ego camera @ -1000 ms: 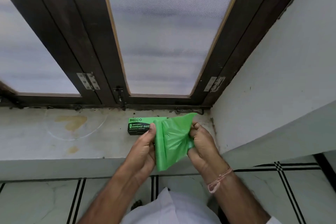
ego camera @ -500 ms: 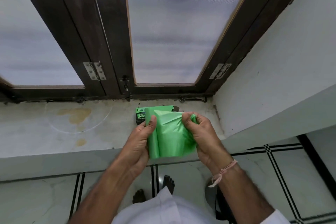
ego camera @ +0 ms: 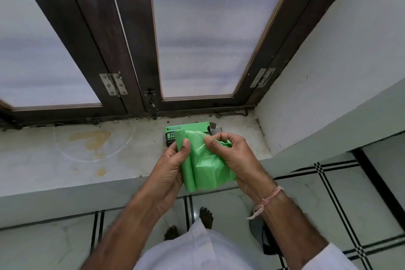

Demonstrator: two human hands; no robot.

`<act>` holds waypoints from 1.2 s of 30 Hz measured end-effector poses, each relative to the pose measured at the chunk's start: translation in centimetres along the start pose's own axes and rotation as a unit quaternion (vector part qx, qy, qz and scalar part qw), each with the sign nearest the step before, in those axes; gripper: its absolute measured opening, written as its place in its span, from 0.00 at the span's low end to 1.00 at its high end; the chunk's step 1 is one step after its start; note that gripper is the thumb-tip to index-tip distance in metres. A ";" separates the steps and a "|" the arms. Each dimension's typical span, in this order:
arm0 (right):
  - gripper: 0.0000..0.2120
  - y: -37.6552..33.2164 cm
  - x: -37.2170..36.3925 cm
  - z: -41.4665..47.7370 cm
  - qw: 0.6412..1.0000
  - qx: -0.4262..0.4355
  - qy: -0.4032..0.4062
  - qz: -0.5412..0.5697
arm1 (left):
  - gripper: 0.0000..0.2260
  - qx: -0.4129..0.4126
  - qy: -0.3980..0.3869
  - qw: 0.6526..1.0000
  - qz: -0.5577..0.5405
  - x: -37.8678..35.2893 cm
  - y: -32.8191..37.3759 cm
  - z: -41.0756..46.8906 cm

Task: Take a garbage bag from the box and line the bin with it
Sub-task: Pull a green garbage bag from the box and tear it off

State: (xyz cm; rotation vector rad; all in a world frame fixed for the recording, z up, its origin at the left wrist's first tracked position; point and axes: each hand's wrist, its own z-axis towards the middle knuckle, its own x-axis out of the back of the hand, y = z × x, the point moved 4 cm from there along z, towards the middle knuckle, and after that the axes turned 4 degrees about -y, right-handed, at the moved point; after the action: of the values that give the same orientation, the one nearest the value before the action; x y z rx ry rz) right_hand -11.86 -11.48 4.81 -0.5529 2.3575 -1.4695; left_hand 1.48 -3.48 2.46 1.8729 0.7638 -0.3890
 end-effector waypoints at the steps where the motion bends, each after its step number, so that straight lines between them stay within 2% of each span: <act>1: 0.15 0.1 0.1 0.0 1.000 -0.006 0.005 0.016 | 0.22 0.002 0.005 1.000 -0.006 0.1 0.1 0.0; 6: 0.02 0.6 0.9 0.5 0.998 0.010 0.022 0.049 | 0.21 0.003 0.016 1.000 -0.008 0.6 0.2 -0.3; 9: 0.11 0.3 0.8 1.0 0.997 0.045 0.019 0.063 | 0.21 -0.005 0.021 1.000 -0.015 0.7 0.1 -0.5; 12: 0.15 0.0 0.6 1.0 0.994 0.034 0.003 0.101 | 0.21 -0.011 0.017 1.000 -0.003 0.6 0.1 -0.4; 14: 0.23 -0.1 0.3 0.7 0.998 0.020 -0.019 0.049 | 0.20 -0.007 0.012 1.000 0.010 0.5 0.1 -0.4; 15: 0.23 -0.1 0.2 0.5 1.000 0.019 -0.016 0.010 | 0.20 -0.004 0.010 1.000 0.014 0.5 0.0 -0.4; 19: 0.16 0.1 0.0 0.4 0.999 0.014 0.029 0.002 | 0.19 -0.002 0.004 1.000 0.019 0.3 -0.2 -0.2; 26: 0.02 0.7 1.0 1.2 0.998 0.033 0.031 0.047 | 0.20 0.003 0.008 1.000 0.009 0.3 -0.2 0.0; 32: 0.12 0.3 0.7 1.5 0.998 0.068 0.000 0.009 | 0.22 0.001 0.014 1.000 -0.002 0.0 -0.3 0.1; 36: 0.15 0.2 0.5 1.5 0.999 0.031 -0.006 0.029 | 0.22 0.003 0.013 1.000 0.002 -0.1 -0.5 0.2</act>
State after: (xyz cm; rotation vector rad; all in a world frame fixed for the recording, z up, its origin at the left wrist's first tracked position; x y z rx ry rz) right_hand -11.68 -12.81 4.00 -0.4711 2.2900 -1.5045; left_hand 1.11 -3.54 2.13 1.8888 0.7767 -0.3660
